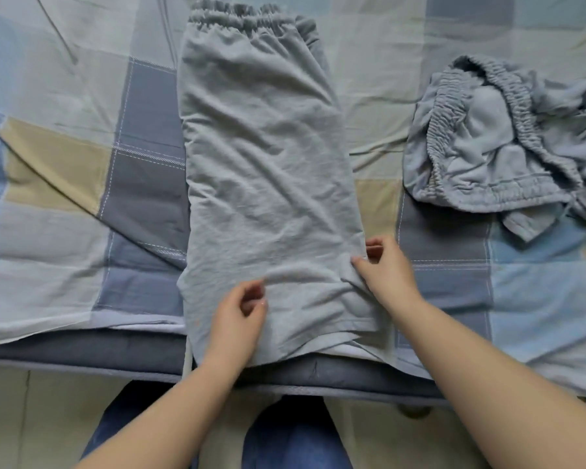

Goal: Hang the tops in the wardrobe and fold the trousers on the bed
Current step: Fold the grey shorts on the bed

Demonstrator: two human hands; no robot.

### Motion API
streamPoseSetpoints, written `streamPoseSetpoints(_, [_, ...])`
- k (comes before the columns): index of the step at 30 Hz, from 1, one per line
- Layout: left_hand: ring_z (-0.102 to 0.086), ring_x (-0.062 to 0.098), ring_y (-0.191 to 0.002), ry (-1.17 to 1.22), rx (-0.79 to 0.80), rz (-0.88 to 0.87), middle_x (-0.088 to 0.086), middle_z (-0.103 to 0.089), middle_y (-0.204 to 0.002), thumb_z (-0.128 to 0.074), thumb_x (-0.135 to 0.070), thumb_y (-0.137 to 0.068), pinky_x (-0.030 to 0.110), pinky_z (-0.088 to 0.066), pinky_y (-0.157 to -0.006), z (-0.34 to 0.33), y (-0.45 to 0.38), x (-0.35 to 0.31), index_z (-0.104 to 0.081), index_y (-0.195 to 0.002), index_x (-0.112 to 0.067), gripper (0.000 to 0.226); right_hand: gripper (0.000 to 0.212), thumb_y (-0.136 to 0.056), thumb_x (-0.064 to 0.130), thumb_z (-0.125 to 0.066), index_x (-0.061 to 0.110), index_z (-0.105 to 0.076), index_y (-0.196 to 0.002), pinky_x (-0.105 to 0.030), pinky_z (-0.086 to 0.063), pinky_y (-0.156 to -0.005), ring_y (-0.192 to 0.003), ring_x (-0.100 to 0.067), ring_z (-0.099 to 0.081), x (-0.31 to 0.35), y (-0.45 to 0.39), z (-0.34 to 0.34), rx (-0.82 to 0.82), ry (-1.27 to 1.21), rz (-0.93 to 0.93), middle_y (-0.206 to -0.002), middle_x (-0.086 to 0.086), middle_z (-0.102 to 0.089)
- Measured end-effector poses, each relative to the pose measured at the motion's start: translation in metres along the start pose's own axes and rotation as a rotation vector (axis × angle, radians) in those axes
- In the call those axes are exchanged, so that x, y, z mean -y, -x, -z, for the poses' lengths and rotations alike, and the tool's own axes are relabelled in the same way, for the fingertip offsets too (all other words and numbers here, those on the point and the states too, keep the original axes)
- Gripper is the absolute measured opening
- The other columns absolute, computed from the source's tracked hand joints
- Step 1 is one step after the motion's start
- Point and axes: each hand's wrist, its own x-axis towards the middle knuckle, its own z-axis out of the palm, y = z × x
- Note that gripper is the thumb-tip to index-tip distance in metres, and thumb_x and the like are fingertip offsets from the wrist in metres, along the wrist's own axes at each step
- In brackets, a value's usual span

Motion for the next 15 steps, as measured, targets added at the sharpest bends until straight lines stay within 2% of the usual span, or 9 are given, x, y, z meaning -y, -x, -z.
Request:
streamPoseSetpoints(2, [-0.063,0.011,-0.089,0.04,-0.201,0.125,0.001,-0.067,-0.105,-0.06,-0.005,-0.09,0.036,-0.05,-0.093,0.025,0.008,0.024,-0.06,-0.105,-0.024,0.024,0.025,-0.081,0.024,-0.07,0.014,-0.062,-0.102,-0.027,-0.042,-0.079,-0.099,-0.023,-0.057,-0.011,0.012,0.002,0.028,0.103,0.021,-0.103,-0.006,-0.062])
streamPoseSetpoints(4, [-0.061,0.006,-0.087,0.045,-0.347,0.19,0.0,-0.067,-0.105,-0.062,-0.009,-0.088,0.028,-0.047,-0.088,0.043,0.019,0.043,-0.059,-0.106,-0.024,0.023,0.016,-0.084,0.028,-0.066,0.018,-0.066,-0.097,-0.03,-0.044,-0.074,-0.094,-0.024,-0.057,-0.017,0.022,0.005,0.107,0.211,0.044,-0.095,-0.005,-0.064])
streamPoseSetpoints(5, [-0.06,0.003,-0.086,0.051,-0.384,0.212,0.0,-0.066,-0.105,-0.063,-0.01,-0.087,0.023,-0.045,-0.083,0.047,0.023,0.05,-0.058,-0.107,-0.023,0.024,0.008,-0.085,0.028,-0.063,0.021,-0.066,-0.087,-0.029,-0.041,-0.066,-0.088,-0.024,-0.057,-0.02,0.026,0.007,0.143,0.257,0.047,-0.087,-0.002,-0.064])
streamPoseSetpoints(6, [-0.06,0.002,-0.085,0.053,-0.395,0.231,0.0,-0.065,-0.105,-0.064,-0.01,-0.087,0.019,-0.043,-0.079,0.049,0.029,0.057,-0.058,-0.109,-0.022,0.025,0.012,-0.087,0.028,-0.061,0.021,-0.064,-0.079,-0.029,-0.038,-0.061,-0.082,-0.024,-0.057,-0.025,0.031,0.01,0.178,0.28,0.044,-0.079,-0.001,-0.063])
streamPoseSetpoints(9, [-0.061,0.005,-0.089,0.081,-0.36,0.29,0.001,-0.066,-0.107,-0.067,-0.013,-0.086,0.017,-0.044,-0.071,0.049,0.037,0.07,-0.056,-0.113,-0.014,0.028,0.024,-0.092,0.029,-0.058,0.012,-0.066,-0.076,-0.031,-0.036,-0.061,-0.073,-0.024,-0.057,-0.039,0.036,0.022,0.257,0.122,-0.07,-0.072,-0.005,-0.065])
streamPoseSetpoints(11, [-0.061,0.008,-0.091,0.059,-0.363,0.337,0.002,-0.065,-0.11,-0.069,-0.019,-0.086,0.021,-0.047,-0.071,0.047,0.039,0.074,-0.056,-0.116,-0.01,0.034,0.032,-0.093,0.034,-0.056,0.012,-0.061,-0.07,-0.03,-0.034,-0.056,-0.07,-0.023,-0.053,-0.049,0.038,0.027,0.233,0.257,-0.024,-0.067,-0.002,-0.057])
streamPoseSetpoints(12, [-0.061,0.009,-0.09,0.044,-0.391,0.357,0.002,-0.064,-0.11,-0.07,-0.022,-0.085,0.026,-0.05,-0.075,0.046,0.039,0.075,-0.056,-0.115,-0.01,0.034,0.032,-0.093,0.036,-0.056,0.013,-0.062,-0.072,-0.031,-0.036,-0.058,-0.074,-0.021,-0.052,-0.051,0.039,0.028,0.19,0.361,0.034,-0.073,-0.001,-0.055])
streamPoseSetpoints(14, [-0.061,0.016,-0.089,-0.003,-0.437,0.372,0.003,-0.064,-0.106,-0.071,-0.028,-0.084,0.041,-0.052,-0.084,0.046,0.037,0.072,-0.057,-0.109,-0.012,0.033,0.028,-0.092,0.036,-0.057,0.012,-0.066,-0.081,-0.03,-0.039,-0.068,-0.085,-0.016,-0.049,-0.052,0.04,0.026,0.124,0.359,0.129,-0.091,0.001,-0.053])
streamPoseSetpoints(15, [-0.061,0.02,-0.089,-0.052,-0.427,0.35,0.005,-0.065,-0.103,-0.07,-0.031,-0.084,0.044,-0.052,-0.084,0.046,0.035,0.07,-0.059,-0.104,-0.012,0.03,0.029,-0.092,0.036,-0.057,0.01,-0.067,-0.083,-0.029,-0.037,-0.069,-0.086,-0.014,-0.049,-0.051,0.04,0.025,0.135,0.301,0.139,-0.094,0.002,-0.053])
